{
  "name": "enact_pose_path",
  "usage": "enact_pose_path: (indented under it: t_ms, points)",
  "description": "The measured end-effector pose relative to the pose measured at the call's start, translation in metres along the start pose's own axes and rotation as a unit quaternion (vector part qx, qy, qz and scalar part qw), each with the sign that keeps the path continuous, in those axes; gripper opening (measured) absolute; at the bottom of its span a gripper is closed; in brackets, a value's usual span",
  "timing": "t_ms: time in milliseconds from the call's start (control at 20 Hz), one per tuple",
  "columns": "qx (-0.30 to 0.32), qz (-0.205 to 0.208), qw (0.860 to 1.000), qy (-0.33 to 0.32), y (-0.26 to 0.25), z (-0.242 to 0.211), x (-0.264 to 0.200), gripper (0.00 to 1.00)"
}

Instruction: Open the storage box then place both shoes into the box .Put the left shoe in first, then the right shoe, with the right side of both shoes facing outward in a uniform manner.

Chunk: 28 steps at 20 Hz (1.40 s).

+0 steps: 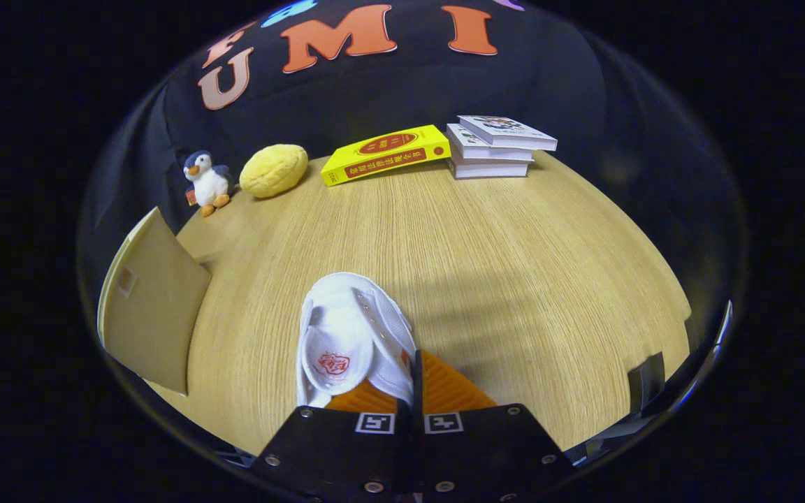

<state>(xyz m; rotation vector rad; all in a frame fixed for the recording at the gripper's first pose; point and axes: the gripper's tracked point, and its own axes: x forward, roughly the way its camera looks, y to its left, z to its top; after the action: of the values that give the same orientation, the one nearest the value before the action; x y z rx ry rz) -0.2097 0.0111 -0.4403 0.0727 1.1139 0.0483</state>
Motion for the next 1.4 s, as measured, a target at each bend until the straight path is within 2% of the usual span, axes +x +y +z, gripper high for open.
enact_pose_path:
  t_ms: [350, 750, 1150, 1400]
  points:
    - [0.006, 0.032, 0.999, -0.030, 0.055, 0.060, -0.044, 0.01]
    - [-0.017, 0.106, 0.993, -0.041, 0.171, 0.095, -0.096, 0.01]
    - [-0.012, 0.141, 0.990, -0.018, 0.291, 0.099, -0.099, 0.02]
    - [-0.020, 0.135, 0.991, 0.006, 0.348, 0.086, -0.084, 0.03]
